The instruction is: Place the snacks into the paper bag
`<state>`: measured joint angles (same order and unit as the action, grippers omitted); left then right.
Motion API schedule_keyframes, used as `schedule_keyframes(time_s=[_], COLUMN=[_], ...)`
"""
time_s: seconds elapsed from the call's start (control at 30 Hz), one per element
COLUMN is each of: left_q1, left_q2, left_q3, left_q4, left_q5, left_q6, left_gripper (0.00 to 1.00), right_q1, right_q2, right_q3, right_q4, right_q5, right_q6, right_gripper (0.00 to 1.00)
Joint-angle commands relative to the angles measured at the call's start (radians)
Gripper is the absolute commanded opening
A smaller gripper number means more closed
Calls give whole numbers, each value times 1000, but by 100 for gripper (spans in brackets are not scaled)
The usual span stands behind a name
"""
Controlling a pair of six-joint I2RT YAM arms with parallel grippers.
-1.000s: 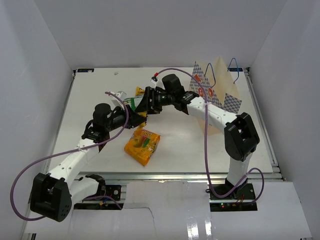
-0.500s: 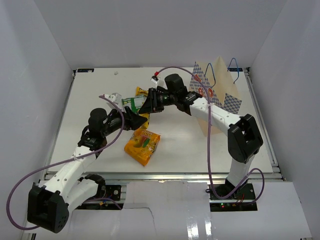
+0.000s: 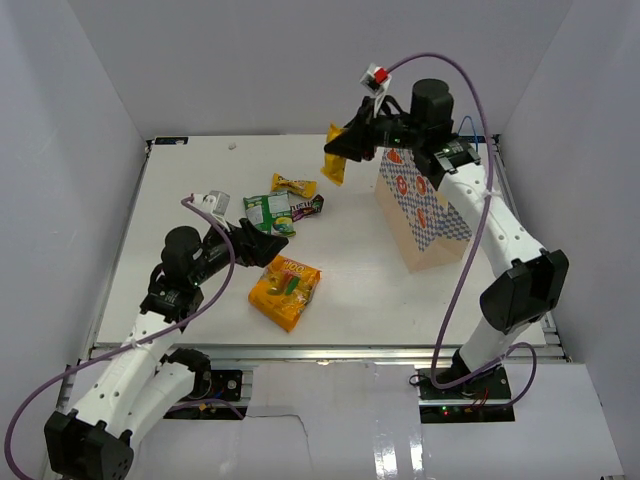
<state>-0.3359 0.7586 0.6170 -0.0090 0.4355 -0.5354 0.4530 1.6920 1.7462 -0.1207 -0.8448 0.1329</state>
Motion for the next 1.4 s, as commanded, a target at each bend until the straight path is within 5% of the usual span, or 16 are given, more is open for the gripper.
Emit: schedule_keyframes(time_s=[0.0, 0.4, 1.0, 1.03, 1.13, 1.37], left_q1=[3, 3, 3, 3, 1, 1], left_q2=[13, 128, 439, 458, 548, 794], left_q3=[32, 67, 298, 309, 352, 504], left_q4=[-114, -115, -102, -97, -71, -101], left_q5=[-101, -112, -44, -40, -30, -46], left_q6=[25, 41, 216, 227, 258, 380], left_gripper=[98, 98, 98, 98, 98, 96], right_q1=[-66, -359, -427, -427, -433, -520], right_q2=[-83, -160, -292, -287, -281, -275], right_q3=[102, 202, -191, -191, -194, 3], right_q4=[-62, -99, -154, -155, -158, -158], right_q5=[-16, 131, 289, 288, 293, 159], right_q6=[-168, -257, -441, -443, -447, -383], right_gripper=[12, 17, 23, 24, 53, 73])
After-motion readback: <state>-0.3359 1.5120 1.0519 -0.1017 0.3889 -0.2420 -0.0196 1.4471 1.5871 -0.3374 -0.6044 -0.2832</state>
